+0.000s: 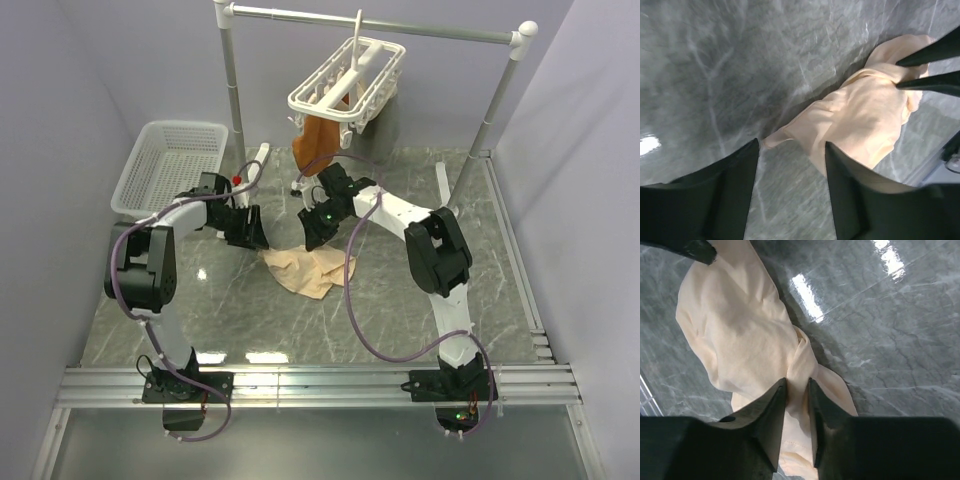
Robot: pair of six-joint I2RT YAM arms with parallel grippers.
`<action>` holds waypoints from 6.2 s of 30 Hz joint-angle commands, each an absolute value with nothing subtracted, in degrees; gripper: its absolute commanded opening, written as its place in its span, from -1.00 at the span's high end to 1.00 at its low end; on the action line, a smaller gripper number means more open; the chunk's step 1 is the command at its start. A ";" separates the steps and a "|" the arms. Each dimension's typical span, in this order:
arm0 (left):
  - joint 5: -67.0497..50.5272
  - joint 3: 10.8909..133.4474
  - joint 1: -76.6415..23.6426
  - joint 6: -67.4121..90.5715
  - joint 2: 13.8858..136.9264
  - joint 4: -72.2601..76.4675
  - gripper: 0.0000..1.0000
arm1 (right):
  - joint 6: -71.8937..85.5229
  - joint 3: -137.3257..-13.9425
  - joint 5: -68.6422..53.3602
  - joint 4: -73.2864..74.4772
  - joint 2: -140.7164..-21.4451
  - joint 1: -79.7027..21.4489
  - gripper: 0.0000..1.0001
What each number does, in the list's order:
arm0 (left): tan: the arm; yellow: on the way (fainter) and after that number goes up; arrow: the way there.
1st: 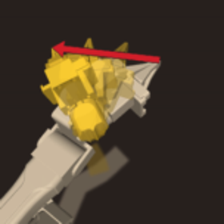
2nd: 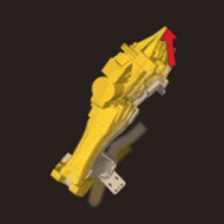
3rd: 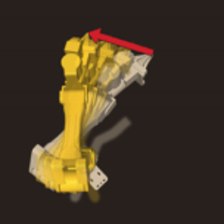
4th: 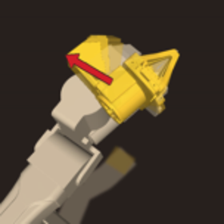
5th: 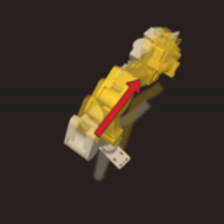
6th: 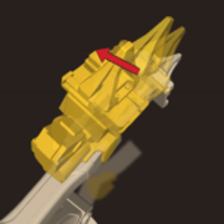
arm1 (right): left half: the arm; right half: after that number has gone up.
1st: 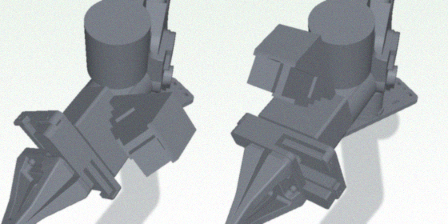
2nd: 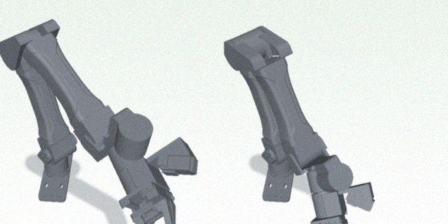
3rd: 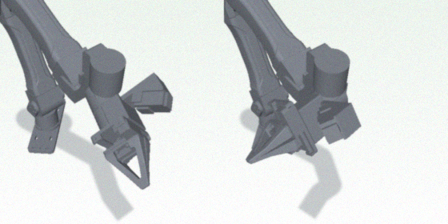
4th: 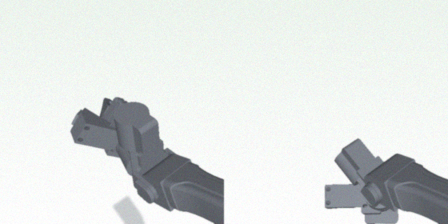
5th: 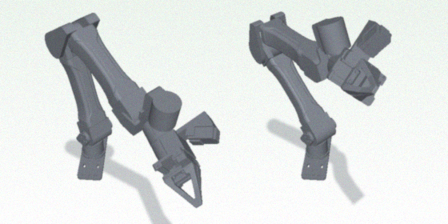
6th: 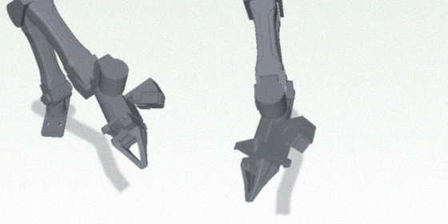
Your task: Clip the underwear to the hanger
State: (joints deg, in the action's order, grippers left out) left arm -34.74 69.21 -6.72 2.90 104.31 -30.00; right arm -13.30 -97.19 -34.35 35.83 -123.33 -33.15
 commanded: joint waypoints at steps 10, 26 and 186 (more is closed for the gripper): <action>-47.19 74.35 -8.96 5.19 108.11 -29.53 0.90 | -14.24 -94.49 -36.30 37.18 -115.41 -30.86 0.98; -37.36 66.38 -8.88 -12.04 99.67 -32.35 0.99 | -22.67 -67.08 -30.51 42.45 -88.34 -21.01 1.00; -25.93 81.38 -25.31 7.91 79.80 15.29 -0.13 | 10.73 -83.76 -32.61 -13.00 -71.53 -29.70 -0.12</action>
State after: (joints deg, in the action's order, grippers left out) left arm -27.99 78.83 -24.64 6.87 79.59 11.57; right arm 12.82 -84.82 -36.40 -6.87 -70.39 -27.62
